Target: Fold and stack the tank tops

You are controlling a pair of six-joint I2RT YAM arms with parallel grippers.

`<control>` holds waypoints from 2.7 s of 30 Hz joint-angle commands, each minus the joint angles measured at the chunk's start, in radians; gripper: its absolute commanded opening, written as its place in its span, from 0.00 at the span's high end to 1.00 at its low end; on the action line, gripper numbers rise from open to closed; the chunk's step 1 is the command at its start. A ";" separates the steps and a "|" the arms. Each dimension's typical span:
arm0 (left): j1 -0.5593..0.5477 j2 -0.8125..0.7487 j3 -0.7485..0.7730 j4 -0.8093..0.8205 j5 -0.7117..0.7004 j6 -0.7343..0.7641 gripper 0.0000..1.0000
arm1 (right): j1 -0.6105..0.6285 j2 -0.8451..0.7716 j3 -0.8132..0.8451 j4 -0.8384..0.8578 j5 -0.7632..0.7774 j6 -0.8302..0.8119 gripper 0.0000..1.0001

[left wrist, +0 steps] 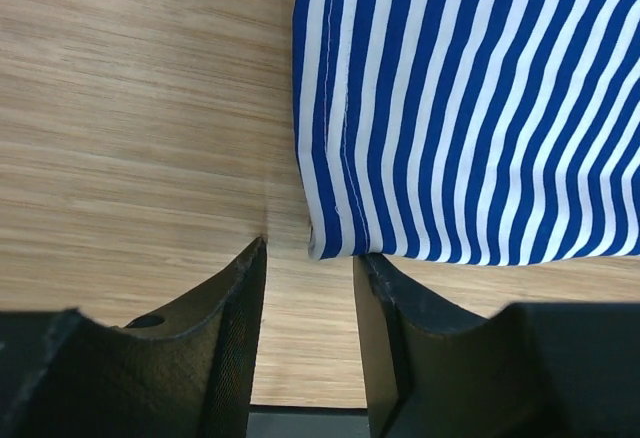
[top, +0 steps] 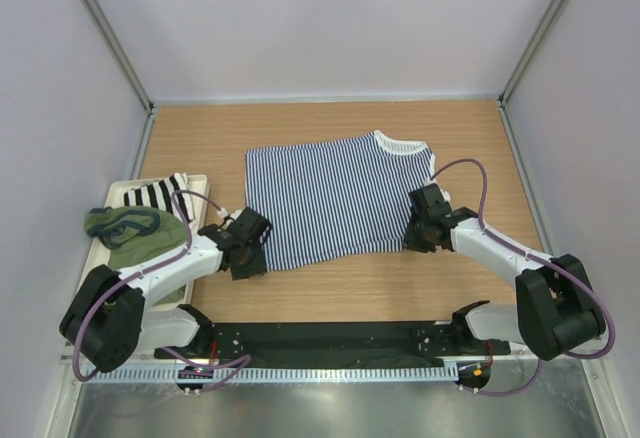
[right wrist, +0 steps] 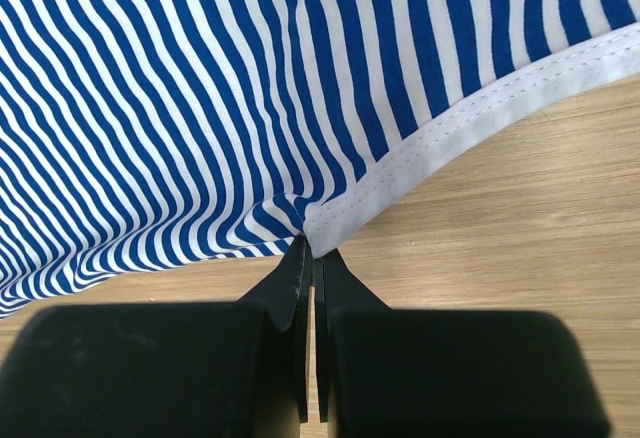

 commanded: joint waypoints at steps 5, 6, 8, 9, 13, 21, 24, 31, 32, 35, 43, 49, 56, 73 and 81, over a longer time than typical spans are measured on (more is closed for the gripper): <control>-0.004 0.047 0.018 0.111 -0.017 0.007 0.62 | 0.003 0.007 0.024 0.020 -0.006 -0.004 0.99; -0.004 0.054 0.018 0.124 -0.019 0.005 0.64 | 0.004 0.007 0.023 0.020 -0.006 -0.004 0.99; -0.004 0.089 0.021 0.129 -0.016 0.007 0.72 | 0.004 0.005 0.021 0.021 -0.009 -0.006 0.99; -0.004 0.103 0.024 0.138 -0.014 0.008 0.75 | 0.004 0.005 0.018 0.022 -0.011 -0.004 0.99; -0.004 0.125 0.016 0.163 -0.023 0.007 0.99 | 0.003 -0.003 0.006 0.029 -0.019 -0.003 0.99; -0.004 0.029 0.052 0.015 0.052 0.013 1.00 | 0.004 -0.033 0.049 -0.043 -0.013 -0.004 0.99; -0.004 -0.024 0.055 -0.061 0.105 0.007 1.00 | 0.003 -0.059 0.087 -0.126 0.027 -0.001 0.99; -0.004 -0.122 0.015 -0.061 0.234 -0.049 1.00 | 0.004 -0.092 0.130 -0.190 0.058 0.010 0.96; -0.002 -0.130 0.016 -0.060 0.248 -0.050 1.00 | 0.004 -0.087 0.138 -0.190 0.061 0.011 0.96; 0.008 -0.156 0.032 -0.063 0.262 -0.058 1.00 | 0.005 -0.059 0.179 -0.187 0.061 0.001 0.96; 0.208 -0.180 0.015 -0.031 0.392 0.000 1.00 | 0.004 0.034 0.254 -0.161 0.087 -0.029 0.96; 0.287 -0.092 0.061 0.031 0.454 0.022 1.00 | -0.006 0.146 0.354 -0.146 0.078 -0.056 0.97; 0.357 -0.030 0.124 0.052 0.480 0.048 1.00 | -0.028 0.243 0.469 -0.149 0.080 -0.067 0.97; 0.433 0.221 0.305 0.114 0.417 0.093 1.00 | -0.078 0.447 0.664 -0.150 0.076 -0.078 0.98; 0.459 0.315 0.380 0.120 0.366 0.108 1.00 | -0.080 0.549 0.754 -0.153 0.092 -0.081 0.98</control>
